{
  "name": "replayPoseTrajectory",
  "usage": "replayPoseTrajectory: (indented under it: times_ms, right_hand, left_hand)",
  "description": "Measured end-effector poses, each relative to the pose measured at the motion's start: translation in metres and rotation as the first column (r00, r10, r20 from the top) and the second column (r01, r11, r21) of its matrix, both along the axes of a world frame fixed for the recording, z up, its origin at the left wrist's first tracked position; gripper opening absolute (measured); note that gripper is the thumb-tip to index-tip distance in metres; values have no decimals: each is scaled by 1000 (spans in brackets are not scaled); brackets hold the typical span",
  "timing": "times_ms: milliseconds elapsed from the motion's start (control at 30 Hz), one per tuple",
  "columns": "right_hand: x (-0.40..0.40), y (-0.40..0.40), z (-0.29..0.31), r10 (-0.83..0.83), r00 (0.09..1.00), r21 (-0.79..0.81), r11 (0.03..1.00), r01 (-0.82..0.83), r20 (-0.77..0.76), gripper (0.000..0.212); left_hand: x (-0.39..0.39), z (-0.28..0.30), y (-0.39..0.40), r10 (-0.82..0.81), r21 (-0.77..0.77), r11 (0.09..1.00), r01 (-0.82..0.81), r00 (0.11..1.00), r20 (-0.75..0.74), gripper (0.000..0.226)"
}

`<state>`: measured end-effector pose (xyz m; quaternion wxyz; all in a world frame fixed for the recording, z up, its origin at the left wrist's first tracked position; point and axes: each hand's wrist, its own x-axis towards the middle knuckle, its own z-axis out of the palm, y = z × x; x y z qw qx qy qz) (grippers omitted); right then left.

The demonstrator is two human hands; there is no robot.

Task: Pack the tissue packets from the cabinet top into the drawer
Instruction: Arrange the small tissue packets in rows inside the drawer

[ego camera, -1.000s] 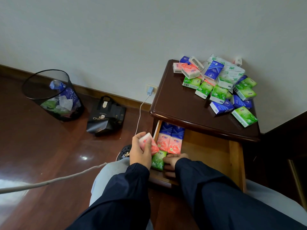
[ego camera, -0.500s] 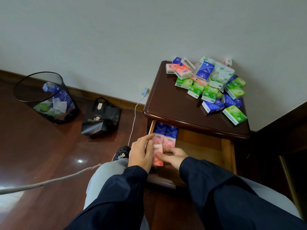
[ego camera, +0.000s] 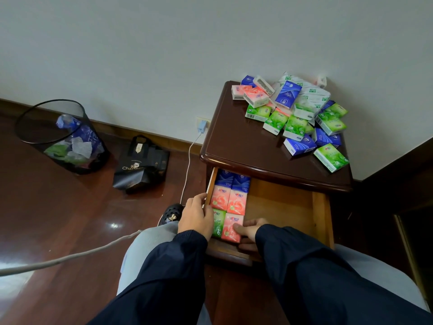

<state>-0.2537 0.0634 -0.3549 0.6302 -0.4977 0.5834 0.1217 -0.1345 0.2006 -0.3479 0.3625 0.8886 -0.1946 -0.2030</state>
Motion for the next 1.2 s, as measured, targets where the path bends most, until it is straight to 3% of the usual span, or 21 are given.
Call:
replayPoseTrajectory:
  times_ms: [133, 233, 367, 467, 800, 933, 967, 1033, 1100, 1200]
  right_hand:
    - [1, 3, -4, 15, 1000, -88, 996, -16, -11, 47]
    - [0, 1, -6, 139, 988, -166, 975, -148, -64, 62]
    - [-1, 2, -5, 376, 911, -313, 856, -412, -171, 99]
    - [2, 9, -7, 468, 851, -371, 766, -525, -237, 101]
    - [11, 11, -3, 452, 835, -363, 756, -545, -313, 99]
    - [14, 7, -5, 445, 838, -310, 786, -535, -317, 115]
    - [15, 4, -4, 409, 867, -285, 828, -483, -284, 112]
    - [16, -1, 7, 296, 927, -303, 883, -358, -231, 84]
    - [17, -17, 27, 389, 878, -472, 741, -477, -278, 71]
    - [9, -49, 61, 307, 934, -749, 573, -334, -182, 37]
  left_hand:
    - [1, 3, -1, 6, 4, 1000, -6, 1000, -24, 37]
    - [0, 5, -1, 1, -1, 1000, -1, 1000, -23, 38]
    - [-2, 7, 0, 5, -11, 1000, -5, 1000, -2, 38]
    - [-2, 6, -1, -1, -10, 1000, 1, 1000, -6, 38]
    - [-2, 4, 0, -15, 14, 1000, 15, 1000, -2, 43]
    - [-4, 7, -1, -14, 4, 1000, 14, 1000, -14, 46]
    - [-5, 9, -2, -5, -6, 1000, 5, 1000, -13, 47]
    - [-7, 15, -7, 5, -14, 1000, -4, 1000, 23, 49]
    - [-8, 24, -16, 4, -21, 1000, -3, 998, 65, 46]
    - [-10, 42, -38, -14, 1, 1000, 14, 991, 131, 39]
